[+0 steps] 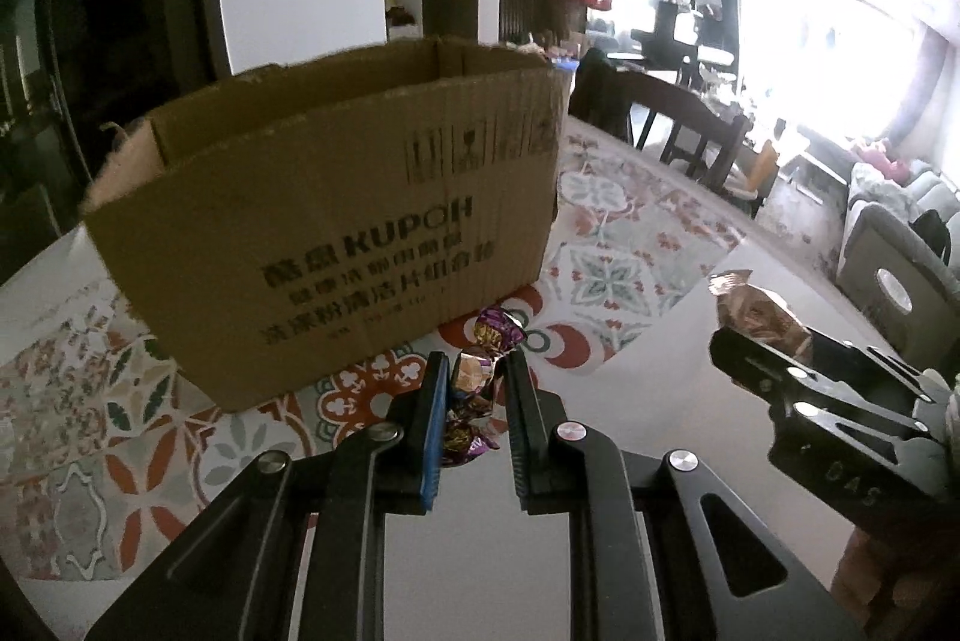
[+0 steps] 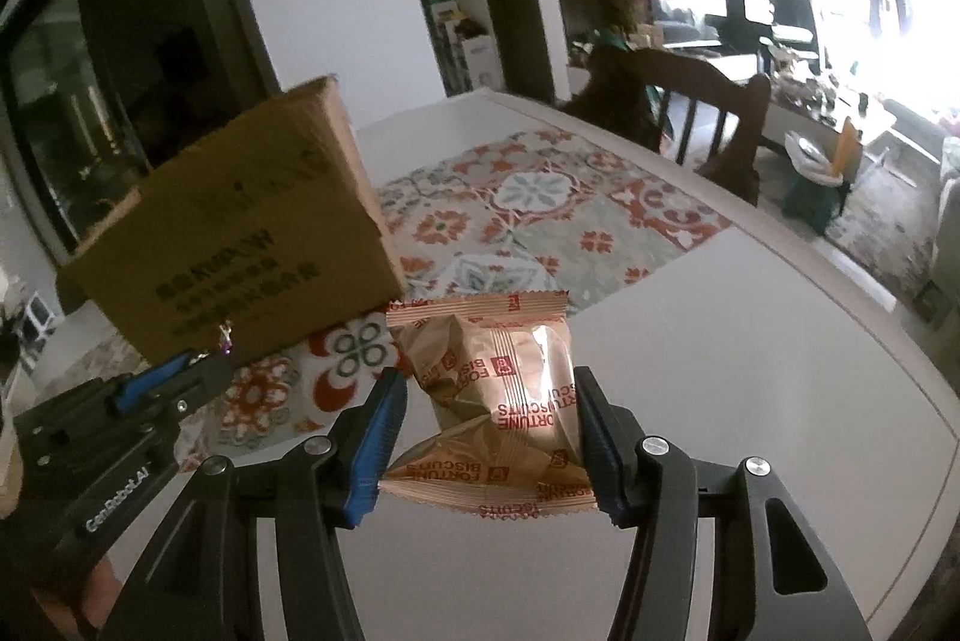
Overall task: Organize snacks
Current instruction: 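Carry the wrapped candies and biscuit pack over the box with both tools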
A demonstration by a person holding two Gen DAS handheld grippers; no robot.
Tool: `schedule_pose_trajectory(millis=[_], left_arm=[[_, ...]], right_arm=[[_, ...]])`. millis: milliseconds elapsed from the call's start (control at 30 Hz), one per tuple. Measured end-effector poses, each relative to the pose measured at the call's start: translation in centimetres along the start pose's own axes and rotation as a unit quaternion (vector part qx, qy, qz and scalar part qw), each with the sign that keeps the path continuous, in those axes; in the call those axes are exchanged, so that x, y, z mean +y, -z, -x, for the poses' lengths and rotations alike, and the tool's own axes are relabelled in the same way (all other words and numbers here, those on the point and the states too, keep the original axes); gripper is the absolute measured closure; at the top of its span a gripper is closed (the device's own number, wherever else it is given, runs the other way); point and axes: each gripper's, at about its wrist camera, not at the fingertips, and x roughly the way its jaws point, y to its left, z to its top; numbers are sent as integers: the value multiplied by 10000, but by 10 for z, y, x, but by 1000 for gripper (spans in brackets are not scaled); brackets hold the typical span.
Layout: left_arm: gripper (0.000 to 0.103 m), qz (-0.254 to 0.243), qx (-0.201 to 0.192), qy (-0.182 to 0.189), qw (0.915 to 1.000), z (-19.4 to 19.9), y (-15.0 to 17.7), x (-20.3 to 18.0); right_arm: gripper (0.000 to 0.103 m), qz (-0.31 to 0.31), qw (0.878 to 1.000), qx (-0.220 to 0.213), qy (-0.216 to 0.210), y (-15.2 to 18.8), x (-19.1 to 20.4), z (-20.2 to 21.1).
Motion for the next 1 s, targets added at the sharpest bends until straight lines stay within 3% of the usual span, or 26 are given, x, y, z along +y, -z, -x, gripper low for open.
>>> schedule_pose_trajectory(millis=[467, 733, 1000], left_arm=[[84, 267, -623, -332, 9971, 60, -10, 18], [84, 308, -932, -599, 9934, 79, -23, 33], [84, 543, -1016, -613, 9914, 83, -37, 54]], right_arm=[[47, 571, 9955, -525, -542, -27, 30, 32], [47, 788, 9904, -732, -873, -50, 47, 40], [47, 1061, 9824, -1148, -1021, -76, 68, 46]])
